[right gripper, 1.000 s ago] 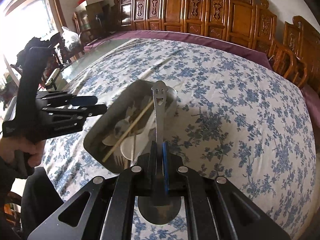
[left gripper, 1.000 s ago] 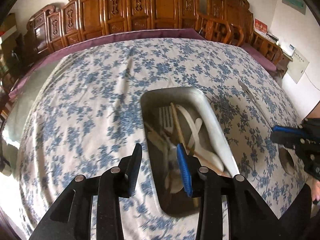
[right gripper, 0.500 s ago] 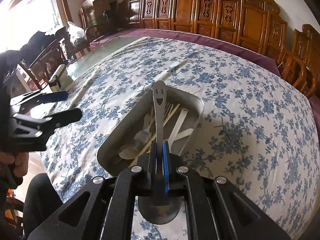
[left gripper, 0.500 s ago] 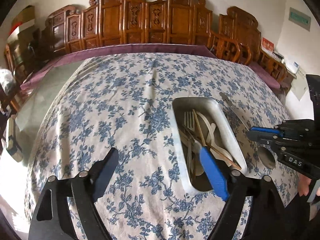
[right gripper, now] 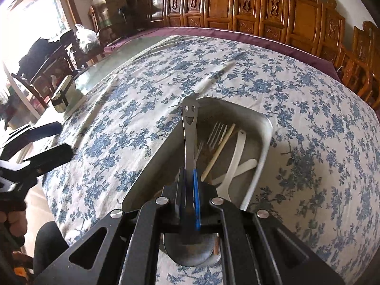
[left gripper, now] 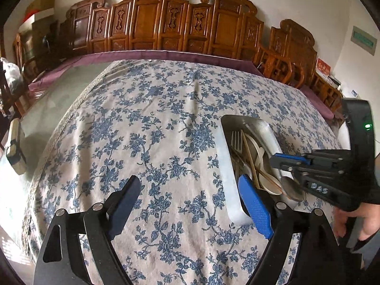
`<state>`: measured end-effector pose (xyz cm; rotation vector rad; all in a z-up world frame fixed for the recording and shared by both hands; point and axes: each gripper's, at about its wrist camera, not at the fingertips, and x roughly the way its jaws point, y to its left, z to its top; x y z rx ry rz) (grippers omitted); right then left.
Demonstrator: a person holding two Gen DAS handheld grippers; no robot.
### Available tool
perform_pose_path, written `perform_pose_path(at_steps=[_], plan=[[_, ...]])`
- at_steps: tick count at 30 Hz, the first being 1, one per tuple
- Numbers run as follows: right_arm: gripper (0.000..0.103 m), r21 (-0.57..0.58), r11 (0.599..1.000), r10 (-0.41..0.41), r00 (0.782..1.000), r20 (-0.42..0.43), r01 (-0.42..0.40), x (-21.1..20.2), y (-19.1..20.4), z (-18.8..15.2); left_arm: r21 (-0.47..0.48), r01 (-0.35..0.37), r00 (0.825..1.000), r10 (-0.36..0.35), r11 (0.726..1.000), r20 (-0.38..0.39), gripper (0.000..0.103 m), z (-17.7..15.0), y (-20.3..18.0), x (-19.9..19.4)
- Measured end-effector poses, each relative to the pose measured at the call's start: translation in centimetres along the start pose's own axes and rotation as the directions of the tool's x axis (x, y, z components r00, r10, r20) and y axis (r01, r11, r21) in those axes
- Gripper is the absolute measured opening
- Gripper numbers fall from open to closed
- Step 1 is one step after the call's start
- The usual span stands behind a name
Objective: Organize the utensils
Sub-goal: 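Lower the smiley-face spoon into the grey tray and open the right gripper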
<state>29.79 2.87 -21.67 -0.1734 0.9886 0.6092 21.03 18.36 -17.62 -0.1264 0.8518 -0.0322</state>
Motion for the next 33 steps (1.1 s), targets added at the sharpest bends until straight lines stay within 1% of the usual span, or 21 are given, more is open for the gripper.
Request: perform_pose_path(at_steps=[4,12,18,21,26,29,33], plan=[[0.007,-0.003,1.0,-0.026,1.0,-0.007,0.026,1.2,0.0,0.4,0.002,0.007,1.0,-0.007,1.0,0.012,0.081,0.2,-0.1,-0.5],[0.007,0.016,0.997,-0.079,0.996,-0.034,0.08,3.2,-1.4,0.5,0.014,0.005,1.0,-0.005,1.0,0.017,0.081,0.3,-0.5,-0.8],[0.008,0.032,0.997,-0.066,0.997,-0.032,0.067,3.3,-1.9,0.3,0.027,0.003,1.0,-0.004,1.0,0.017,0.081,0.2,-0.9,-0.8],[0.008,0.04,0.999,-0.036,0.999,-0.017,0.037,2.8,-1.7,0.4,0.032,0.0,1.0,-0.001,0.999,0.017,0.081,0.2,-1.1,-0.8],[0.008,0.039,0.999,-0.015,1.0,0.005,0.015,2.2,-1.0,0.6,0.028,-0.002,1.0,0.002,1.0,0.014,0.081,0.2,-1.0,-0.7],[0.008,0.04,0.999,-0.018,1.0,0.025,0.017,1.7,-0.9,0.8,0.028,-0.001,1.0,0.001,1.0,0.014,0.081,0.2,-1.0,-0.7],[0.008,0.029,0.999,-0.027,0.999,0.027,0.026,1.2,-1.0,0.6,0.034,-0.001,1.0,0.001,0.999,0.016,0.081,0.2,-1.0,-0.8]])
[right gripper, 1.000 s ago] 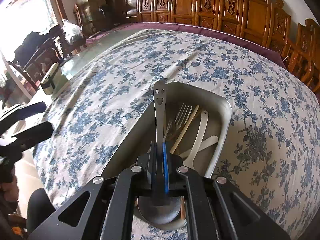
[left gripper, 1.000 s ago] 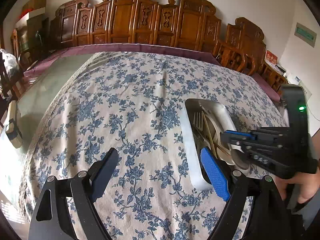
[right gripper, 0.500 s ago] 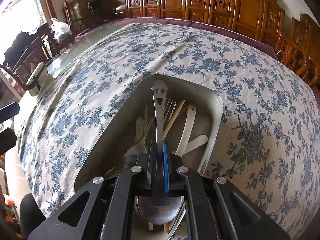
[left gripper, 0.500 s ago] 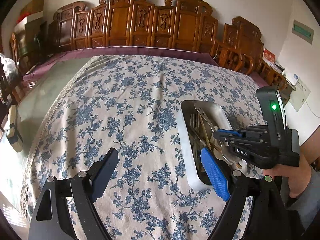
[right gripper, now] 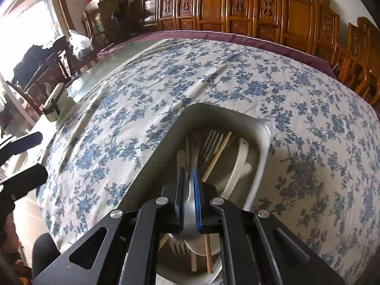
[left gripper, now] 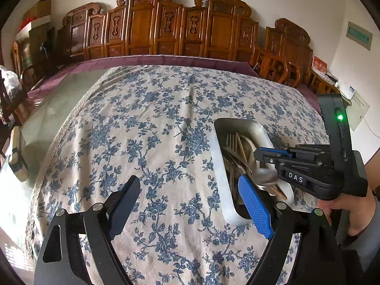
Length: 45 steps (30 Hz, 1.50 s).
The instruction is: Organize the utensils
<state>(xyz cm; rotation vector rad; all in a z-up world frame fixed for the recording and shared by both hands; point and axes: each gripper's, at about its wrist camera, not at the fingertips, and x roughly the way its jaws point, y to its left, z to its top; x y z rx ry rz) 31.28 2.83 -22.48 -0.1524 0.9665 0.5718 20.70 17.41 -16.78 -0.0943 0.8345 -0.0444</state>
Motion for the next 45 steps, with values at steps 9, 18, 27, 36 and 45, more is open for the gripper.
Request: perform_pose_path(at_steps=[9,18,27,36,45], plan=[[0.008,0.05,0.999,-0.004,0.997,0.073,0.001,-4.0,-2.4,-2.6,0.023,-0.015,1.0,0.015,1.0,0.017,0.081,0.2,-1.5,-0.5],[0.063,0.108,0.992,-0.076,0.985,0.152,0.06,-9.0,-5.4,-5.9,0.062,-0.01,1.0,0.009,0.998,0.015,0.089,0.2,-5.5,-0.7],[0.096,0.201,0.966,-0.198,0.968,0.158,0.165,-13.2,-8.0,-9.1,0.076,0.022,1.0,-0.022,0.997,-0.005,0.096,-0.2,-9.7,-0.9],[0.101,0.244,0.945,-0.264,0.947,0.184,0.216,-17.9,-9.8,-11.8,0.107,0.006,1.0,-0.003,0.994,-0.024,0.096,-0.8,-13.7,-2.5],[0.101,0.251,0.942,-0.281,0.931,0.234,0.221,-22.4,-9.5,-13.8,0.097,0.013,1.0,-0.01,0.995,-0.028,0.096,-1.8,-15.7,-5.2]])
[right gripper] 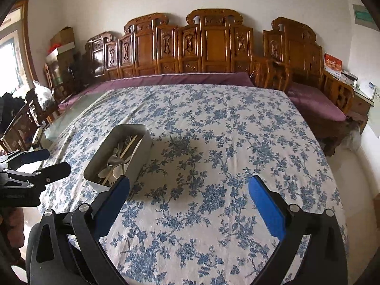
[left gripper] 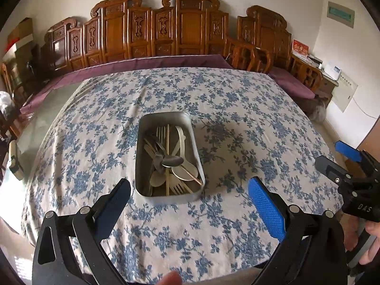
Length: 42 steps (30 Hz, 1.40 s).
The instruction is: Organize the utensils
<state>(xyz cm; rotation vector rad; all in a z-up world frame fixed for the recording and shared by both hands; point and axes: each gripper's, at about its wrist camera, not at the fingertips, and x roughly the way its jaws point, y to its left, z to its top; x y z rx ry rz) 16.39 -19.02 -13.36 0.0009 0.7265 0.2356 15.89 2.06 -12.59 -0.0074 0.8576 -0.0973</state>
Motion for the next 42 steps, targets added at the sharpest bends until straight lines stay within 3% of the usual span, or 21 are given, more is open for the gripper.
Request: perform_pose_path(at_steps=[10,24,32,37,42], plan=[[0.101,0.002,1.0,-0.009,0.998,0.069,0.009,-5.0,0.2,0.3,0.019,0.007,0.995,-0.008,1.0,0.101,0.096,0.1,-1.7,-5.9],[0.101,0.002,1.0,-0.016,0.981,0.195,0.015,-12.6,1.3,1.9,0.016,0.002,0.969,-0.006,1.0,0.246,0.096,0.8,-3.0,-14.2],[0.101,-0.023,0.999,-0.034,0.957,0.289,0.042,-16.5,2.2,3.7,0.011,0.002,0.946,-0.006,1.0,0.324,0.096,2.2,-3.1,-17.9],[0.101,-0.03,0.998,-0.047,0.939,0.34,0.061,-18.7,2.7,4.5,0.014,0.005,0.924,-0.01,1.0,0.383,0.096,2.8,-3.5,-20.2],[0.101,-0.01,0.999,-0.025,0.92,0.39,0.031,-20.8,2.5,4.6,0.017,-0.016,0.9,0.007,1.0,0.435,0.096,2.4,-3.8,-22.1]])
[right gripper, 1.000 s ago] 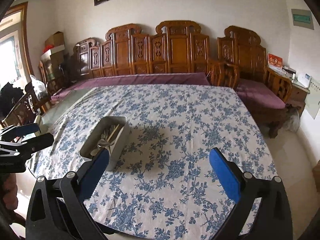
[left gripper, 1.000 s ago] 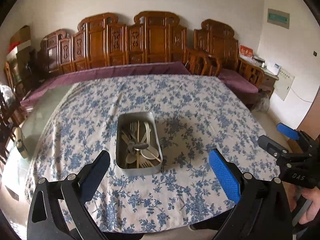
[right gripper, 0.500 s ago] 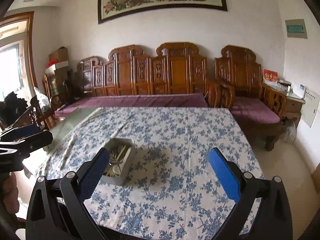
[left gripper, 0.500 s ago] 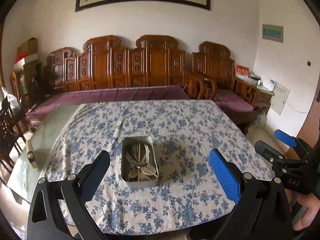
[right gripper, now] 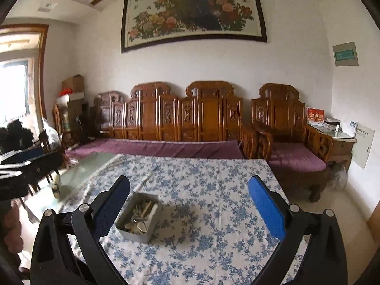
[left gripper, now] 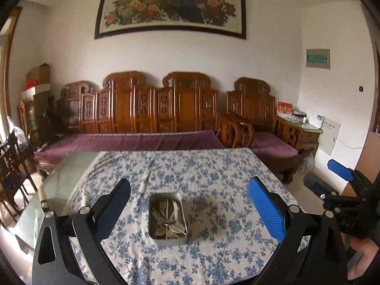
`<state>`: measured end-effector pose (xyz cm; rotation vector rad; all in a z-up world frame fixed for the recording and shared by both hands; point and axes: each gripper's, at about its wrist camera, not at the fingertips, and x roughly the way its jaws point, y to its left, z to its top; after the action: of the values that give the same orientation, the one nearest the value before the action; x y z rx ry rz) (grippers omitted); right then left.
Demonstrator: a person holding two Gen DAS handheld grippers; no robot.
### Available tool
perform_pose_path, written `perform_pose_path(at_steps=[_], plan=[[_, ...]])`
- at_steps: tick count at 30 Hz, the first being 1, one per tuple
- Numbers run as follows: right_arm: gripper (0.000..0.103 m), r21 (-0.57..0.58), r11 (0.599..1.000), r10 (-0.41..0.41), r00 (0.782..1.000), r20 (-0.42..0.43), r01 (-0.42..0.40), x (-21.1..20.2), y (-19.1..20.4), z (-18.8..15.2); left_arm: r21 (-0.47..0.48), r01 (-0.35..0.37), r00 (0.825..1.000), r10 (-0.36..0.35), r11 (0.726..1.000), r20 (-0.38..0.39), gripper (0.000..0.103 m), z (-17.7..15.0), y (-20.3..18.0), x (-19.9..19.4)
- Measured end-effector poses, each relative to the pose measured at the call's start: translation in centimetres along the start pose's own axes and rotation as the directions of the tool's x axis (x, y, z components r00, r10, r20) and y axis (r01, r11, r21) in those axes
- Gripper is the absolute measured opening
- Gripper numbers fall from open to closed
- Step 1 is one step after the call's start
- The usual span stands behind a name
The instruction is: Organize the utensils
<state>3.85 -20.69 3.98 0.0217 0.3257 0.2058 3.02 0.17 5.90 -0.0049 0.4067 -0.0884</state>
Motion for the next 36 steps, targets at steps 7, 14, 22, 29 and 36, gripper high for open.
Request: perform_pose_path(at_steps=[7,14,22,29,36], plan=[[0.101,0.013,1.0,-0.007,0.998,0.064,0.006,-2.0,0.1,0.8,0.017,-0.026,0.999,0.025,1.0,0.043,0.096,0.3,-0.4,-1.3],[0.101,-0.001,1.0,-0.011,0.998,0.068,0.011,-2.0,0.7,0.8,0.016,-0.039,0.998,0.038,0.999,0.044,0.096,0.0,-0.2,-1.4],[0.101,-0.007,1.0,-0.011,0.998,0.065,0.011,-2.0,0.9,0.7,0.021,-0.046,0.998,0.045,0.999,0.047,0.096,0.0,-0.2,-1.3],[0.101,-0.012,1.0,-0.016,0.998,0.062,0.016,-1.9,1.1,0.6,0.021,-0.044,0.998,0.043,0.999,0.052,0.096,-0.2,-0.2,-1.4],[0.101,-0.011,1.0,-0.015,0.998,0.057,0.016,-1.7,1.1,0.4,0.019,-0.046,0.997,0.045,0.999,0.058,0.096,-0.1,-0.1,-1.4]])
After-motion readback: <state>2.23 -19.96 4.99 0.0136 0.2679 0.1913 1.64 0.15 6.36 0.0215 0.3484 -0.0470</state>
